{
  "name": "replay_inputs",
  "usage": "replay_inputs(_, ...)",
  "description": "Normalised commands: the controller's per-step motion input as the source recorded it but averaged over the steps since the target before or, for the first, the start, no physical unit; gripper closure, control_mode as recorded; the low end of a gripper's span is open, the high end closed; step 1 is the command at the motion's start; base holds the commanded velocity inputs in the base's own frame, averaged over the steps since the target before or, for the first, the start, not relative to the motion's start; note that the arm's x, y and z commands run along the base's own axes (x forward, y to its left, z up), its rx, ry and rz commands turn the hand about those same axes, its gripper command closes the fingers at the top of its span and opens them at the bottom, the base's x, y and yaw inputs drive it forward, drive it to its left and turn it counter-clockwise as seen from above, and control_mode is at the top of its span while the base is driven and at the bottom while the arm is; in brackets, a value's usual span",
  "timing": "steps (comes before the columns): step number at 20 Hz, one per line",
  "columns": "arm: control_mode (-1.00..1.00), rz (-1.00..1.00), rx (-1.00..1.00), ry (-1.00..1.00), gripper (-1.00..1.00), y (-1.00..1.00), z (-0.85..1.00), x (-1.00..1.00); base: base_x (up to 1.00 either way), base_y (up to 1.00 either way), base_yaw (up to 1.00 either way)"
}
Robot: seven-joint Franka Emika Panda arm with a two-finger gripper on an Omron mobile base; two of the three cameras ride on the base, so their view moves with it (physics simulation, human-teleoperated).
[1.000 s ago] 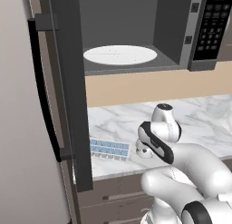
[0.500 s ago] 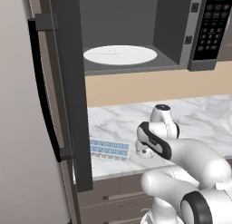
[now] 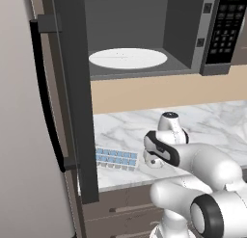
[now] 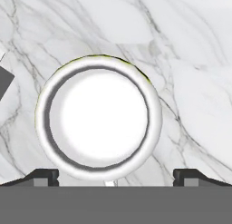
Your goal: Pick the mug from the counter and place it inside the microwave. Then close the microwave.
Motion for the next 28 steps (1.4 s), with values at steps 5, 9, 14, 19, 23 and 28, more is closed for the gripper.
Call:
replay_inputs(5,-1.00,0.00,-0.01,0.00,-1.00,0.00,-0.07,0.00,0.00,0.00,0.00)
replay_inputs(9,-1.00,0.00,0.00,0.00,-1.00,0.00,-0.02,-0.03,0.00,0.00,0.00)
replay_inputs(14,-1.00,0.00,0.00,0.00,-1.00,0.00,0.00,-0.11,0.00,0.00,0.00)
replay_inputs(19,-1.00,0.00,0.00,0.00,-1.00,0.00,0.00,-0.46,0.00,0.00,0.00)
replay_inputs(23,-1.00,0.00,0.00,0.00,-1.00,0.00,-0.01,-0.40,0.00,0.00,0.00)
replay_inputs(28,-1.00,0.00,0.00,0.00,-1.00,-0.03,-0.07,-0.02,0.00,0.00,0.00)
